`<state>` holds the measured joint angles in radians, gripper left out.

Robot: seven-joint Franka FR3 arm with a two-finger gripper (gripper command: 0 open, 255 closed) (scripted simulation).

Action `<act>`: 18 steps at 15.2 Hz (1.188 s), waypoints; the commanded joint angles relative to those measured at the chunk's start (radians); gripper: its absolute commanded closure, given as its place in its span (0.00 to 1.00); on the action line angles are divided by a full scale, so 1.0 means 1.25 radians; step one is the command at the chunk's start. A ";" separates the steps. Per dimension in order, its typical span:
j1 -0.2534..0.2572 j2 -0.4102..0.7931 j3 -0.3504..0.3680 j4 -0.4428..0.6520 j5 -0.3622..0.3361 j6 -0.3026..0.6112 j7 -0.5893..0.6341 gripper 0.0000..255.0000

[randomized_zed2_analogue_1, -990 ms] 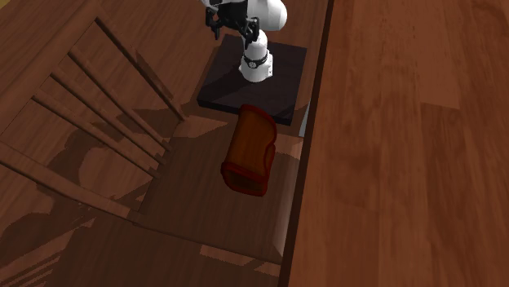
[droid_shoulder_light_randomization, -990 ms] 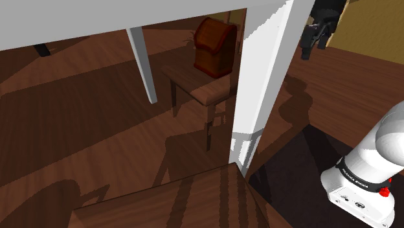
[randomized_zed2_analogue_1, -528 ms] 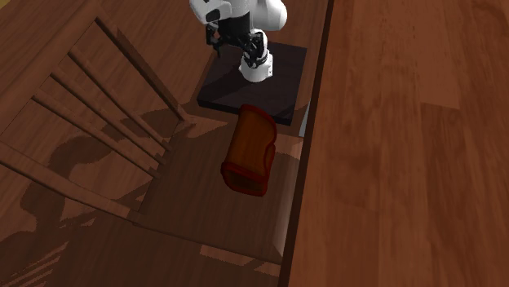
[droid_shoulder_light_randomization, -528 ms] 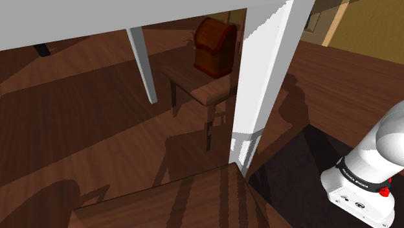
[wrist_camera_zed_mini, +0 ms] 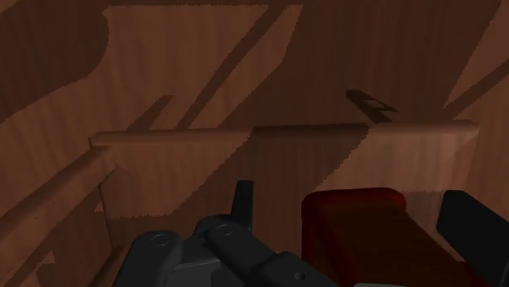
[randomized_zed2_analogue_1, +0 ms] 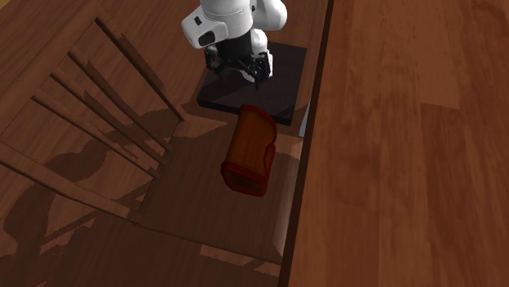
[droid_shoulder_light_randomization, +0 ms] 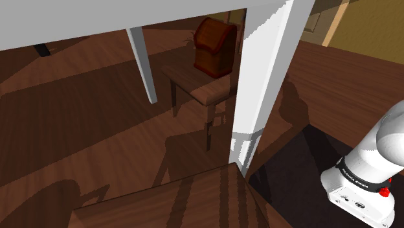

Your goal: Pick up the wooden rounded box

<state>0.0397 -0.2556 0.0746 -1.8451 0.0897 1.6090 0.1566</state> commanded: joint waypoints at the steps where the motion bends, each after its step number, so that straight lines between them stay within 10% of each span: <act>1: 0.003 0.055 0.001 0.063 0.018 0.005 0.005 0.00; 10: 0.009 0.308 0.004 0.409 0.089 -0.034 0.033 0.00; 18: 0.009 0.277 0.005 0.285 0.092 0.057 0.015 0.00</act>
<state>0.0514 0.0936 0.0803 -1.4733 0.2042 1.6676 0.1783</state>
